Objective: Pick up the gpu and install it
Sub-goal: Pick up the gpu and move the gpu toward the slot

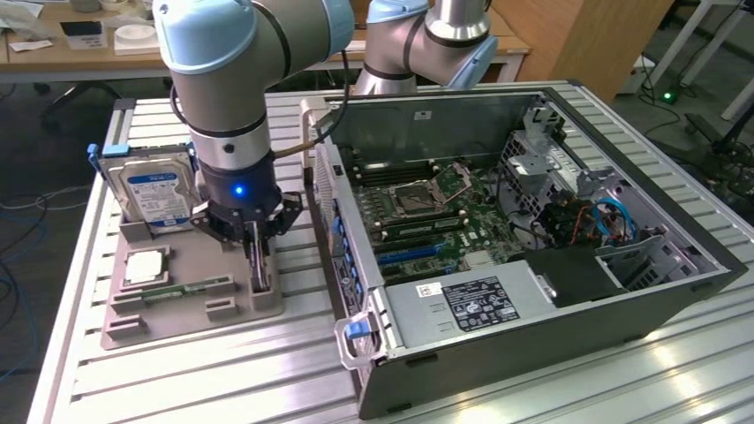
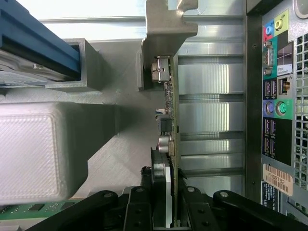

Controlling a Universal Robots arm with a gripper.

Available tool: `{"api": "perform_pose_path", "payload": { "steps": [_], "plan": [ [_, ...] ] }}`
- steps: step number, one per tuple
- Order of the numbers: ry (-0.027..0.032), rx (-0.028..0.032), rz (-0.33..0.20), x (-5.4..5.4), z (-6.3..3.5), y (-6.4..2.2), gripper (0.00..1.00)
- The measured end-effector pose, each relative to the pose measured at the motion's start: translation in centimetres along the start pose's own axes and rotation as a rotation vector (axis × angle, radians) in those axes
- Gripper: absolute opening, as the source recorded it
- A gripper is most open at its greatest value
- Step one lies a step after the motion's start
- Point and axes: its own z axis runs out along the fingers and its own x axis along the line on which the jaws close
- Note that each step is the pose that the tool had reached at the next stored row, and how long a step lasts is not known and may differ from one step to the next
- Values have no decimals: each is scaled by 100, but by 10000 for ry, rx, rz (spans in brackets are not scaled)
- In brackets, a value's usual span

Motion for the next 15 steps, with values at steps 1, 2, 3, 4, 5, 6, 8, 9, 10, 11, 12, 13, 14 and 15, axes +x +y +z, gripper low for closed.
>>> {"api": "perform_pose_path", "payload": {
  "steps": [1,2,3,4,5,6,8,9,10,11,12,13,14,15],
  "plan": [
    [0,0,0,0,0,0,28],
    [0,0,0,0,0,0,28],
    [0,0,-1,0,0,0,28],
    [0,0,0,0,0,0,28],
    [0,0,0,0,0,0,28],
    [0,0,0,0,0,0,28],
    [0,0,0,0,0,0,28],
    [-2,-2,0,0,-2,0,28],
    [-2,-1,0,0,-11,0,28],
    [-1,-1,0,-1,-22,0,28],
    [-1,-1,0,-1,-32,0,28],
    [0,0,0,-1,-46,0,28],
    [0,-1,0,-1,-61,1,28],
    [0,0,0,-2,-74,1,28]
  ]
}}
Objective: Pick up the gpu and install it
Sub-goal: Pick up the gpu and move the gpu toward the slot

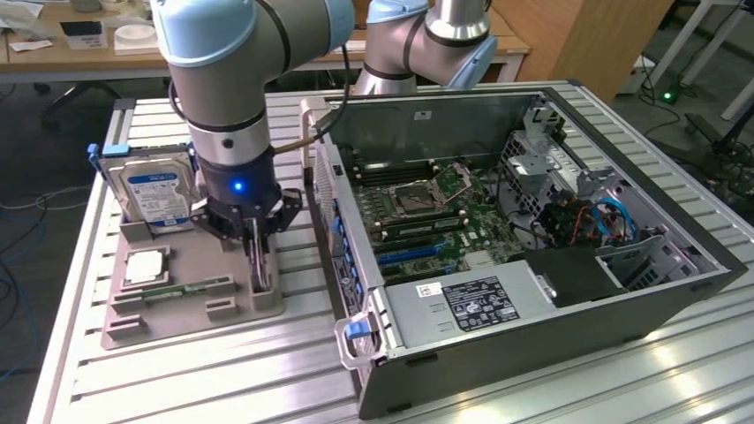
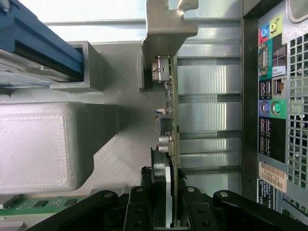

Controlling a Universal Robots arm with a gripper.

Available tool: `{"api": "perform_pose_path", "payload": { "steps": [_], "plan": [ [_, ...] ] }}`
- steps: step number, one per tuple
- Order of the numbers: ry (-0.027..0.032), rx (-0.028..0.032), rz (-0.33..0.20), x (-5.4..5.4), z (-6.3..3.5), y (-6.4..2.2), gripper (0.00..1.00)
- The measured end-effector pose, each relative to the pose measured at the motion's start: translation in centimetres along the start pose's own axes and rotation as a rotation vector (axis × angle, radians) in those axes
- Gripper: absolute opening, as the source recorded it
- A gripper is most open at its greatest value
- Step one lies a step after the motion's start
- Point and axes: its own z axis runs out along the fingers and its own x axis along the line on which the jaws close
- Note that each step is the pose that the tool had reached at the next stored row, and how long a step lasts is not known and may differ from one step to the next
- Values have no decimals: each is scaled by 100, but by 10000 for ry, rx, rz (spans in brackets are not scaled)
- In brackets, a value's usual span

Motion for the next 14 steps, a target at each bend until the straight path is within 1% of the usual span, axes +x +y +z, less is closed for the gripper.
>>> {"api": "perform_pose_path", "payload": {
  "steps": [14],
  "plan": [
    [-1,0,0,-4,-192,2,28]
  ]
}}
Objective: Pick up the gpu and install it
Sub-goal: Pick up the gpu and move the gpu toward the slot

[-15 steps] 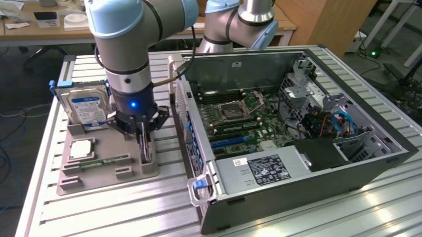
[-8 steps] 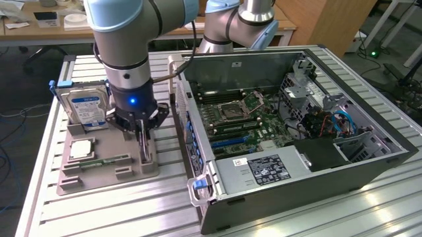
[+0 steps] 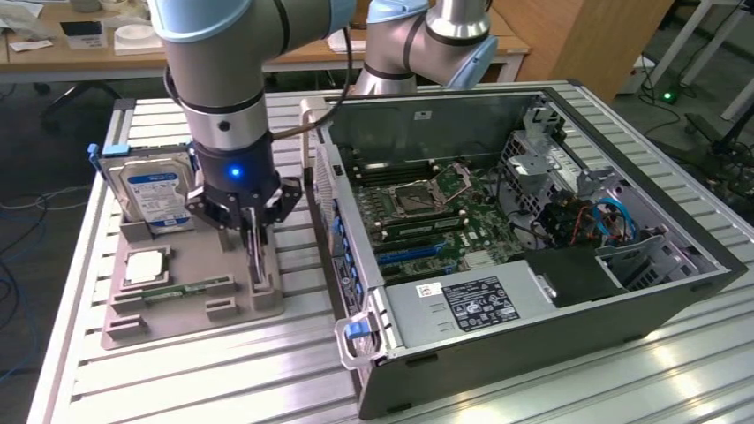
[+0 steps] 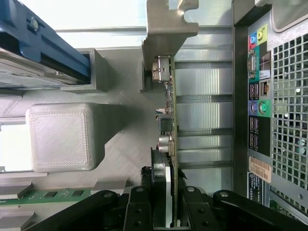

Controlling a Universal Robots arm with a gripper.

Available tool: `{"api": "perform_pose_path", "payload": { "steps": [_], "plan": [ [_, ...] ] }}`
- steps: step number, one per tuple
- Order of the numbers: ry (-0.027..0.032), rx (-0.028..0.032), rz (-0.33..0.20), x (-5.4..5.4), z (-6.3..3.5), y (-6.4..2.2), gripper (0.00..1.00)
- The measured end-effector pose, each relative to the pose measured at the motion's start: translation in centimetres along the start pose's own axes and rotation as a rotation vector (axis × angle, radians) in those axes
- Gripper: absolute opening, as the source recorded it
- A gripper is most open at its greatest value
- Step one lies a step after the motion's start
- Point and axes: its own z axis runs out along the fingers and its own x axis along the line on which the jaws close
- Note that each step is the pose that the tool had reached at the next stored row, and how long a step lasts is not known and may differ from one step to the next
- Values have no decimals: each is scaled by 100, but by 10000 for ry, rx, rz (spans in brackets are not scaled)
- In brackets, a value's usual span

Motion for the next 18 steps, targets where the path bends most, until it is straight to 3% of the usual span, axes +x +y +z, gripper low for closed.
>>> {"api": "perform_pose_path", "payload": {
  "steps": [18],
  "plan": [
    [-1,-3,0,-3,-112,2,28]
  ]
}}
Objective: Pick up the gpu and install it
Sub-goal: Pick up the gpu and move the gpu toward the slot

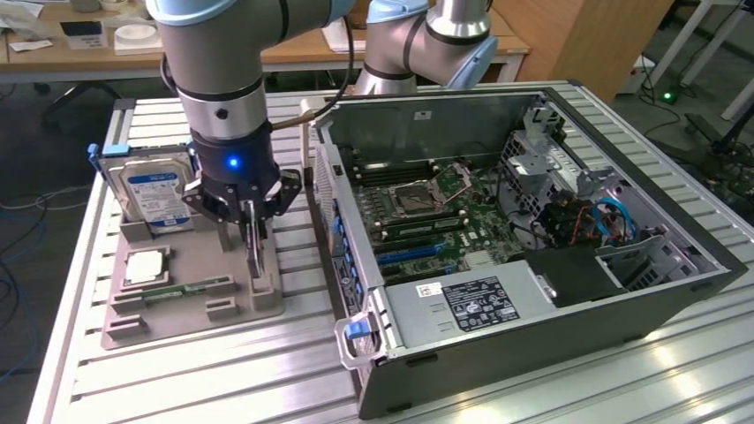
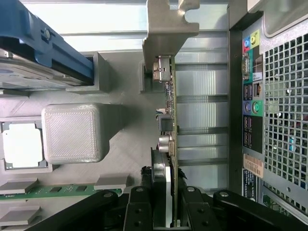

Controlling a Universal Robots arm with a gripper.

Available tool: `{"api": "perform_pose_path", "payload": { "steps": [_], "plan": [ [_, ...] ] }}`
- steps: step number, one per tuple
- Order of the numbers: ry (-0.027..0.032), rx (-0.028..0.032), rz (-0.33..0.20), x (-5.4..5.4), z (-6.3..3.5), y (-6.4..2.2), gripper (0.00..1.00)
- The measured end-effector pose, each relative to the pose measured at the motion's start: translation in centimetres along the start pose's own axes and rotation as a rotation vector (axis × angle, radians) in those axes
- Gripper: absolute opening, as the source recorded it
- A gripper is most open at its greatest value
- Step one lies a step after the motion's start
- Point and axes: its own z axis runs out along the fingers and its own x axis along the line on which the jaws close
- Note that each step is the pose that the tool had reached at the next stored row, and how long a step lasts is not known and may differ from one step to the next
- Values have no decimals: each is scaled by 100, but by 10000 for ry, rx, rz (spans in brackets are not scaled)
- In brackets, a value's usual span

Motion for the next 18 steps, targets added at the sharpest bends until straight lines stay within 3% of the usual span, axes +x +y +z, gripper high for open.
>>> {"api": "perform_pose_path", "payload": {
  "steps": [8,18],
  "plan": [
    [3,-6,0,0,-23,0,28],
    [3,-13,0,-4,-175,2,28]
  ]
}}
